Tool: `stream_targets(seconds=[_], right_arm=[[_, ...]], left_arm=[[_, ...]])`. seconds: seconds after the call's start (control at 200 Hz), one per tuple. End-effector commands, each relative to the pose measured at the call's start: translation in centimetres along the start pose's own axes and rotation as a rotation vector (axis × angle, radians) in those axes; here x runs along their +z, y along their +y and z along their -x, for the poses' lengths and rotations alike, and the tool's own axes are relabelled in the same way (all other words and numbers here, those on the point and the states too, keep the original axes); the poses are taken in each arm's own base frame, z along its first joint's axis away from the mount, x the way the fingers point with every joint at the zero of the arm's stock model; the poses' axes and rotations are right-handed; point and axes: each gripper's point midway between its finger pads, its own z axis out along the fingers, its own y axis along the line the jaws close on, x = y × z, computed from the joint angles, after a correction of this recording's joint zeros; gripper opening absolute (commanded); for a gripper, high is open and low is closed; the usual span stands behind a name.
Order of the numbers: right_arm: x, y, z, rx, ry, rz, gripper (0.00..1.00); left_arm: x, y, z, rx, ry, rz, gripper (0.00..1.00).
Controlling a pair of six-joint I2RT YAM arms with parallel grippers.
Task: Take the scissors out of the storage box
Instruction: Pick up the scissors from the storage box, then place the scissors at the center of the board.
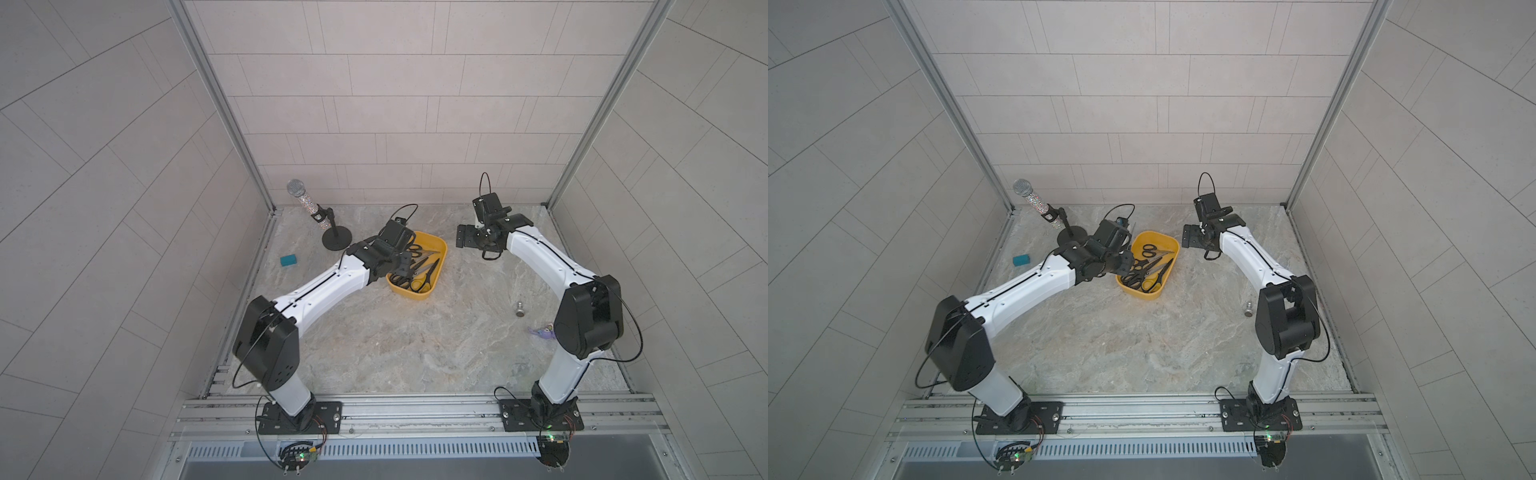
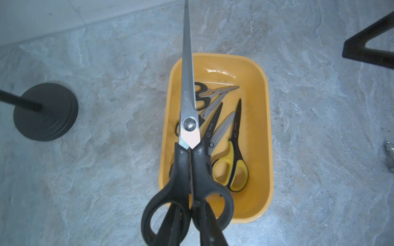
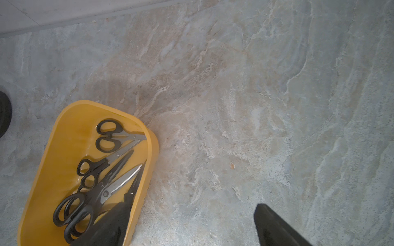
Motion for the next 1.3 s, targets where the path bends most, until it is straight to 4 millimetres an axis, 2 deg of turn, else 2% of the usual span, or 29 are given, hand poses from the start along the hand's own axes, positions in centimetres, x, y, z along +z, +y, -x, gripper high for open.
stream_targets(seconds=[0.0, 0.15, 0.295, 0.435, 0.58, 0.73, 1.036, 1.296], right_arm=[[-1.0, 0.7, -1.1, -0.03, 0.009, 0.001, 0.96], [-0.6, 2.5, -2.0, -0.074, 0.029, 0.019, 0.96], [-0.3, 3.8, -2.8, -0.091, 0.041, 0.031, 0.96], [0.0, 4.5, -3.3, -0.099, 0.055, 0.038, 0.96], [0.3, 5.1, -3.6, -0.111, 0.064, 0.041, 0.96], [0.5, 5.4, -3.7, -0.116, 0.07, 0.043, 0.96], [0.7, 5.6, -3.7, -0.125, 0.073, 0.048, 0.96], [0.8, 5.6, -3.7, -0.132, 0.073, 0.047, 0.96]], left_arm=[[-1.0, 2.6, -2.8, -0.073, 0.017, 0.066, 0.0], [-1.4, 4.5, -7.5, -0.116, 0.055, 0.092, 0.0], [-0.5, 5.7, -11.6, -0.121, 0.101, 0.114, 0.0], [0.7, 6.4, -14.3, -0.114, 0.149, 0.131, 0.0], [1.7, 6.4, -16.2, -0.118, 0.176, 0.122, 0.0], [2.6, 7.2, -17.4, -0.131, 0.216, 0.161, 0.0], [4.0, 7.5, -17.8, -0.146, 0.243, 0.158, 0.0], [3.1, 7.4, -16.6, -0.158, 0.206, 0.138, 0.0]])
